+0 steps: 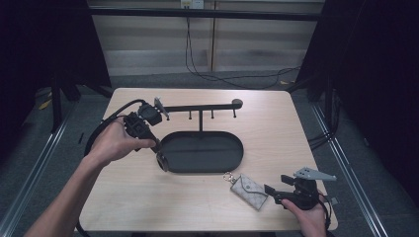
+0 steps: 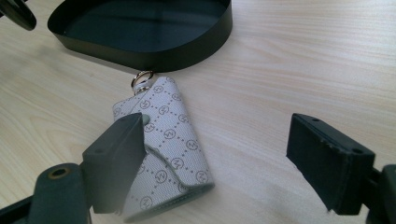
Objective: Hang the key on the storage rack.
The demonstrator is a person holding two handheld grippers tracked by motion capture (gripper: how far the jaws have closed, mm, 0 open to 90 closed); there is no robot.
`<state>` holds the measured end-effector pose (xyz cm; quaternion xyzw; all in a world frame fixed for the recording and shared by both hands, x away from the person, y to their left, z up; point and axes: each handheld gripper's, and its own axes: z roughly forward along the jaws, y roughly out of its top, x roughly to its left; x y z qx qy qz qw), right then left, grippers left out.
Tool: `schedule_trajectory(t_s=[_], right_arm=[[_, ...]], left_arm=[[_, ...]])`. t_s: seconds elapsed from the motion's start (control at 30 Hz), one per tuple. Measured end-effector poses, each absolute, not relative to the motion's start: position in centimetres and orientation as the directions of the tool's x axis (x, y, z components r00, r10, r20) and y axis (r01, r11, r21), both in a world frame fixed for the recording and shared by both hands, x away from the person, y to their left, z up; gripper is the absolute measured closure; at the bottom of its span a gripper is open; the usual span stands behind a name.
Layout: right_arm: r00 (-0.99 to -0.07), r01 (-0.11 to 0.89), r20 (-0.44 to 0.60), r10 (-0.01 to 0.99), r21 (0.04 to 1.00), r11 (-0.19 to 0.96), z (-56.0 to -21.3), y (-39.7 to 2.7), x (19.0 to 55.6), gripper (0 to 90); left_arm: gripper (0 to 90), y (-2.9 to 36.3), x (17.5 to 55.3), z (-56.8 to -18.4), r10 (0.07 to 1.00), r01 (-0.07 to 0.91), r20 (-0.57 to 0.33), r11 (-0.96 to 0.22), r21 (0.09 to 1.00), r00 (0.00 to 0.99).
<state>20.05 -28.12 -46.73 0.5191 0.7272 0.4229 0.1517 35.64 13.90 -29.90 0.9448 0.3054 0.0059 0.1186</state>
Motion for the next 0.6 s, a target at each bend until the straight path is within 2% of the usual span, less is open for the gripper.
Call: schedule_trajectory(t_s=[0.6], right_arm=[[-0.417,0.628,0.223,0.881,0.772,0.102,-46.7,-28.1,20.0,19.4]], left_arm=[[71.0,13.2,38.8,-29.1,0.632,0.629,-0.054,-0.753,0.194,0.773]])
